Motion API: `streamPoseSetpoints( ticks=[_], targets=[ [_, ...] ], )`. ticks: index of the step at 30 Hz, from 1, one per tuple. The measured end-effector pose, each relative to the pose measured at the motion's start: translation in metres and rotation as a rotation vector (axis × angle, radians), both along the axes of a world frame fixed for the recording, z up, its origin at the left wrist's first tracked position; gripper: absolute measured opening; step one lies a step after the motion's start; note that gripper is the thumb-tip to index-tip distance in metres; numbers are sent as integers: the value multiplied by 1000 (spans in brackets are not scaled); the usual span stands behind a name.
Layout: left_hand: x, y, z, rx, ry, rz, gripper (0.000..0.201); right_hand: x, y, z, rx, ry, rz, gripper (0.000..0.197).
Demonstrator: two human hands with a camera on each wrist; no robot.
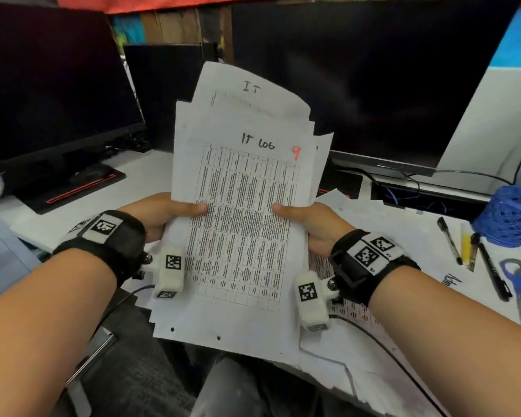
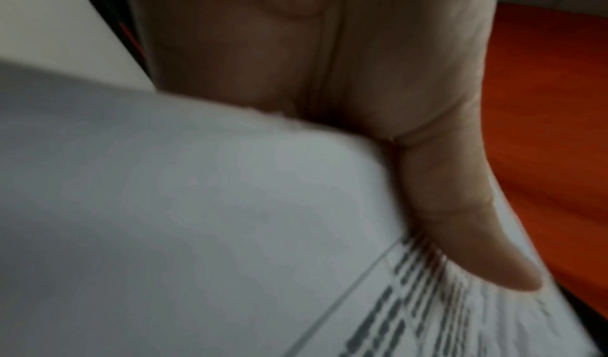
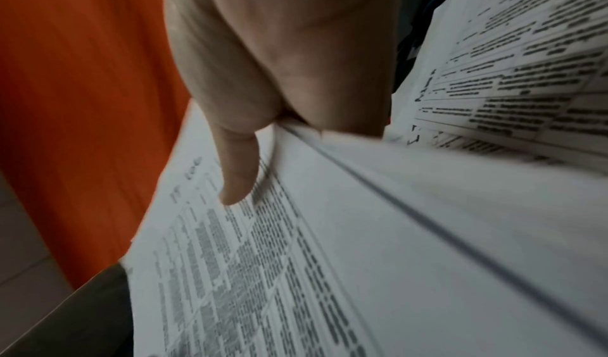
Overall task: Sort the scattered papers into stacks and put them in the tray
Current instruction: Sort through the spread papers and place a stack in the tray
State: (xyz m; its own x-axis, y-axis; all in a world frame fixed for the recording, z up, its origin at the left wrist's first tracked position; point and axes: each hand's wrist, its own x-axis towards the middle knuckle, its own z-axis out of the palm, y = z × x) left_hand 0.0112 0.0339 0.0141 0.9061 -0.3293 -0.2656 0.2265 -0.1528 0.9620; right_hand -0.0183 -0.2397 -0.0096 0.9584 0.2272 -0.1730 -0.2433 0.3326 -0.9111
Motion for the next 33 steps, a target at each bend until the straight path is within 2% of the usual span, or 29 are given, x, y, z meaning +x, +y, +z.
streamPoseSetpoints(
  ticks=[3,5,6,10,11,13,15,18,19,21,23,25,30,33],
  targets=[
    [-7,-11,8,106,-49,-31,91,-6,2,6,-18,-35,-70,41],
    [-8,-10,10,124,-86,5,96,-9,-1,7,-32,-22,-126,37],
    [-8,-10,11,151,-131,36,92,-9,-3,7,-41,-3,-157,34],
    [-4,-16,15,442,-370,247,47,-15,-3,4,-55,57,-178,34],
    [-3,-19,16,510,-393,231,43,-18,-2,3,-71,72,-181,30],
    [-5,-27,14,620,-372,132,38,-22,0,-1,-119,92,-197,24],
    [-7,-34,10,730,-344,98,37,-23,1,-6,-151,110,-214,32],
    [-5,-39,4,865,-384,196,38,-21,-4,-9,-226,171,-213,33],
    [-4,-38,2,883,-389,239,37,-20,-9,-7,-336,193,-213,33],
    [-2,-34,2,911,-384,318,36,-18,-29,0,-691,213,-177,36],
    [1,-28,3,921,-371,374,34,-22,-57,12,-1073,235,-58,36],
    [3,-24,6,922,-370,422,33,-29,-85,25,-1356,287,79,40],
    [8,-21,14,921,-455,524,34,-41,-126,32,-1783,356,123,59],
    [11,-23,29,853,-561,593,32,-42,-132,19,-1808,375,123,58]
  ],
)
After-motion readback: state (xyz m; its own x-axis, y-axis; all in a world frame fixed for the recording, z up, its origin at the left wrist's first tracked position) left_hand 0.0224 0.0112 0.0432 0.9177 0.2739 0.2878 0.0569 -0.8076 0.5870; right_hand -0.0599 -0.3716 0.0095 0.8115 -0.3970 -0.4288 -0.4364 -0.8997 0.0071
